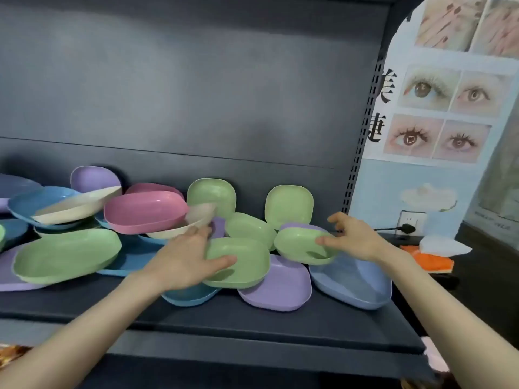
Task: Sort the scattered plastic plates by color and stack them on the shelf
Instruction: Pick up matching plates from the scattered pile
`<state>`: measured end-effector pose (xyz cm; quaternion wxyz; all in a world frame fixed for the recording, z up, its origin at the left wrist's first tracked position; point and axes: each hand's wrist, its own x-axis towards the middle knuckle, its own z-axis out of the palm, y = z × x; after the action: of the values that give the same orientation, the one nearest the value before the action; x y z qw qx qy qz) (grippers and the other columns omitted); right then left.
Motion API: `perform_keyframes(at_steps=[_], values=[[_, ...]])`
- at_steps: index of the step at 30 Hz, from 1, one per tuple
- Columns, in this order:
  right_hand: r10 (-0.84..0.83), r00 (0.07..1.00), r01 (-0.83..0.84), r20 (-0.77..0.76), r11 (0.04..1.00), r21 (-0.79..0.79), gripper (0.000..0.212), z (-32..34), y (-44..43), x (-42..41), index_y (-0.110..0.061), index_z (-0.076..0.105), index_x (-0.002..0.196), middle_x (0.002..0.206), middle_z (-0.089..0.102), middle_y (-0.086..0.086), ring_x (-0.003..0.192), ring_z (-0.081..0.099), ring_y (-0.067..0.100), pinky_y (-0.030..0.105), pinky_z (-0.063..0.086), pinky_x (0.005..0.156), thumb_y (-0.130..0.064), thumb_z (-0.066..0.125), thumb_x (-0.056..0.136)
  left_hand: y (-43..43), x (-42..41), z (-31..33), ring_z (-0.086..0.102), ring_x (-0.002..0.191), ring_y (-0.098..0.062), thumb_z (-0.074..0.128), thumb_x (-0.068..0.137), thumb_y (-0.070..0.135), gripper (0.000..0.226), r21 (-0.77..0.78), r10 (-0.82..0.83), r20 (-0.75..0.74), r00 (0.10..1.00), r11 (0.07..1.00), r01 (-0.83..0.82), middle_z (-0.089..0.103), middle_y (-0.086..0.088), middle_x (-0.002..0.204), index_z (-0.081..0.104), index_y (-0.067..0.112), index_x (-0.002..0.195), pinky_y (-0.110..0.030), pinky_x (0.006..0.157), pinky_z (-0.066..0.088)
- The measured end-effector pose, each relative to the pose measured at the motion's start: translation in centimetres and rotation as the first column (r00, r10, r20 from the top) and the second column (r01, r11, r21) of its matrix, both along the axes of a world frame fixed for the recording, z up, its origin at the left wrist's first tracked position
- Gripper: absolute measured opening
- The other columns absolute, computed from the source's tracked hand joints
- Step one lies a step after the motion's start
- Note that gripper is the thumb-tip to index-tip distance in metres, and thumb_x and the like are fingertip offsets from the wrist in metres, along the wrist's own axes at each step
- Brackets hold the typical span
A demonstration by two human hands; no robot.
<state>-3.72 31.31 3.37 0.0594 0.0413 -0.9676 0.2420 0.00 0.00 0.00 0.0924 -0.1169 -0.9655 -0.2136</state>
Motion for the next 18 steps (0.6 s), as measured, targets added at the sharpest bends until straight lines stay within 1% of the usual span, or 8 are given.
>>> perform_keyframes(at_steps=[2,5,8,11,13,14,16,18], values=[[0.013,0.999,-0.013,0.03,1.0,0.004,0.073,-0.1,0.4,-0.6,-0.01,0.037,0.138,0.122,0.049,0.007,0.11,0.05,0.022,0.025,0.036,0.086,-0.042,0.069,0.081,0.7,-0.2,0.0,0.037,0.134,-0.021,0.055,0.068,0.073,0.105,0.017,0.039,0.043,0.998,0.999,-0.04,0.035,-0.004,0.149,0.016,0.019,0.15,-0.035,0.109,0.033],[0.03,0.996,-0.03,0.086,1.0,-0.001,0.079,-0.8,0.9,-1.6,-0.009,0.035,0.138,0.112,0.045,0.001,0.102,0.046,0.019,0.026,0.036,0.085,-0.045,0.071,0.077,1.1,-0.1,-0.2,0.041,0.128,-0.023,0.058,0.057,0.074,0.11,0.042,0.111,0.093,0.99,0.992,-0.115,0.038,-0.005,0.144,0.02,0.022,0.147,-0.039,0.105,0.037],[0.025,0.996,-0.022,0.087,0.999,-0.038,0.084,-1.3,1.5,-2.2,-0.009,0.034,0.138,0.125,0.049,0.004,0.107,0.046,0.019,0.028,0.038,0.088,-0.046,0.074,0.074,1.5,0.0,-0.1,0.045,0.12,-0.024,0.067,0.056,0.065,0.113,0.065,0.177,0.118,0.977,0.981,-0.185,0.043,-0.007,0.135,0.011,0.031,0.149,-0.037,0.101,0.04],[0.011,0.994,0.002,0.108,0.993,-0.119,0.088,-1.6,1.9,-2.8,-0.009,0.033,0.139,0.132,0.048,0.006,0.117,0.047,0.022,0.028,0.038,0.089,-0.041,0.078,0.071,1.9,0.0,0.0,0.055,0.101,-0.021,0.078,0.067,0.043,0.104,0.18,0.162,0.129,0.978,0.966,-0.184,0.047,0.004,0.122,0.013,0.031,0.148,-0.026,0.075,0.051],[-0.007,0.994,0.025,0.109,0.985,-0.168,0.09,-2.0,2.0,-3.3,-0.009,0.034,0.138,0.128,0.051,0.007,0.116,0.049,0.024,0.03,0.041,0.092,-0.036,0.082,0.067,2.3,0.0,0.2,0.055,0.085,-0.015,0.08,0.07,0.026,0.101,0.245,0.128,0.125,0.984,0.957,-0.156,0.047,0.01,0.107,0.016,0.035,0.147,-0.018,0.06,0.049],[-0.023,0.994,0.044,0.105,0.979,-0.198,0.089,-2.2,2.1,-3.6,-0.008,0.035,0.137,0.126,0.053,0.008,0.115,0.051,0.025,0.032,0.043,0.092,-0.032,0.084,0.065,2.3,-0.1,0.2,0.054,0.084,-0.013,0.081,0.069,0.022,0.102,0.263,0.124,0.11,0.986,0.953,-0.149,0.048,0.012,0.103,0.017,0.038,0.147,-0.016,0.064,0.047],[-0.065,0.994,0.083,0.083,0.967,-0.242,0.087,-2.6,2.4,-4.0,-0.007,0.038,0.134,0.123,0.056,0.012,0.112,0.054,0.027,0.033,0.045,0.091,-0.023,0.085,0.063,2.2,-0.6,0.1,0.055,0.096,-0.014,0.082,0.067,0.017,0.105,0.298,0.126,0.084,0.989,0.943,-0.145,0.055,0.012,0.112,0.018,0.045,0.146,-0.02,0.081,0.044],[-0.09,0.993,0.107,0.073,0.951,-0.29,0.082,-2.8,2.5,-4.3,-0.006,0.041,0.133,0.123,0.058,0.016,0.108,0.057,0.028,0.031,0.045,0.087,-0.014,0.085,0.064,2.3,-0.8,0.2,0.057,0.092,-0.011,0.08,0.067,0.016,0.103,0.289,0.147,0.074,0.986,0.944,-0.162,0.056,0.008,0.119,0.021,0.048,0.144,-0.016,0.081,0.043]])
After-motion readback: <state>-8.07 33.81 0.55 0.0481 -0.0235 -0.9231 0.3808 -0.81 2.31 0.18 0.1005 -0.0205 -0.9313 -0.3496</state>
